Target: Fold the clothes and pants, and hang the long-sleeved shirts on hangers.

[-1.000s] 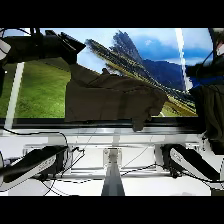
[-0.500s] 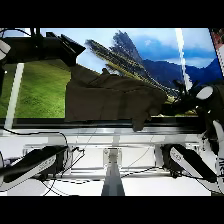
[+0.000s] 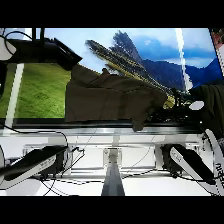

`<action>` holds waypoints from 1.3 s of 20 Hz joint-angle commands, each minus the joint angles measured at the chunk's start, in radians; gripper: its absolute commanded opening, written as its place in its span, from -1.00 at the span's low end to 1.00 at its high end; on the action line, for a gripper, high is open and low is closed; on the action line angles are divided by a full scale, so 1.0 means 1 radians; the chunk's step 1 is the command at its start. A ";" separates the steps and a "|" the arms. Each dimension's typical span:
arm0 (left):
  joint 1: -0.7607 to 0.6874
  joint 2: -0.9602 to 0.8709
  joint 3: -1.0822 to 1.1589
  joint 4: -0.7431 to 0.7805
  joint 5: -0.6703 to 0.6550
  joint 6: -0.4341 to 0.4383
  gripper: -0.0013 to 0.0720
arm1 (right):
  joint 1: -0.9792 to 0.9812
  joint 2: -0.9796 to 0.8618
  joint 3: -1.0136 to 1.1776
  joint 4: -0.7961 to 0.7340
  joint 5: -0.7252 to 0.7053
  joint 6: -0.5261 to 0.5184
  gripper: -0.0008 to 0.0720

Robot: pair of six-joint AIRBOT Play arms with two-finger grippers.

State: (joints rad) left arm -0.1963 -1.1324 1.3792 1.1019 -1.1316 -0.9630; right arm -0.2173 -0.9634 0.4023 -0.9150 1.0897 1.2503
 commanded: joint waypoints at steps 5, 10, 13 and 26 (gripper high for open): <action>0.224 -0.100 -0.009 0.113 -0.327 -0.060 -0.28 | 0.000 0.002 -0.007 -0.029 -0.022 -0.007 0.01; 0.468 -0.105 -0.214 -0.074 -0.366 -0.085 -0.26 | 0.000 0.001 -0.008 -0.065 0.046 -0.006 -0.05; 0.568 -0.105 -0.409 -0.127 -0.378 -0.092 0.12 | 0.000 0.000 -0.008 -0.064 0.060 0.022 -0.05; 0.635 -0.105 -0.789 -0.051 -0.262 0.010 0.17 | 0.000 0.000 -0.008 -0.025 -0.013 0.043 -0.14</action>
State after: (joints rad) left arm 0.4332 -1.2366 0.6231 0.9863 -1.4292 -0.9649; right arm -0.2173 -0.9630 0.3954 -0.9432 1.0805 1.2915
